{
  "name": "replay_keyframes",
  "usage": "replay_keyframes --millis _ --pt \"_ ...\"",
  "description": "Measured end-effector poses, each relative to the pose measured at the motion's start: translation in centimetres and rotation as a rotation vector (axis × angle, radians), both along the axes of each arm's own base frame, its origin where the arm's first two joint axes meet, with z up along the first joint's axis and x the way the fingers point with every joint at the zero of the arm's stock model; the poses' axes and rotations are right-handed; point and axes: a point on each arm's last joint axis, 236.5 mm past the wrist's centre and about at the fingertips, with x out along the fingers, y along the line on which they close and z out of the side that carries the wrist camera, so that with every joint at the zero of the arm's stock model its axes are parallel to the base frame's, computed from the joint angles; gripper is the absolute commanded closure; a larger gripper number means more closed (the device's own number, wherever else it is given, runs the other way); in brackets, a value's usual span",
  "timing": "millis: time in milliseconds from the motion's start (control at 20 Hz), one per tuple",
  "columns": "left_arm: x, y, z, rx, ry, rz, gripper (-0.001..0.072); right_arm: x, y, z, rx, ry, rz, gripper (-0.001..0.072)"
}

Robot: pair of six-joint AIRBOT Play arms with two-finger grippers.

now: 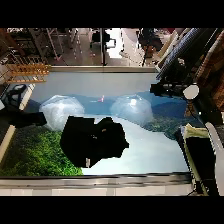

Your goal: Fold the clothes and pants, and hang the long-sleeved shirts on hangers.

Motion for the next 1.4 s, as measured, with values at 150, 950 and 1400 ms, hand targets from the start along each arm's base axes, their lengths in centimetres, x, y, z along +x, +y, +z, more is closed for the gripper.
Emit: replay_keyframes --millis 150,950,1400 --pt "-0.5 -1.9 -4.2 -0.081 0.061 -0.049 0.0017 -2.2 -0.6 -2.4 -0.078 0.115 0.060 0.0460" --pt "-1.4 -6.2 -16.5 -0.288 0.212 -0.065 0.0680 -19.2 16.5 -19.6 0.095 0.686 0.620 0.0684" --pt "2.8 -6.9 -10.7 -0.332 0.031 -0.086 0.0703 -14.6 12.2 -10.6 -0.187 0.458 0.514 0.0697"
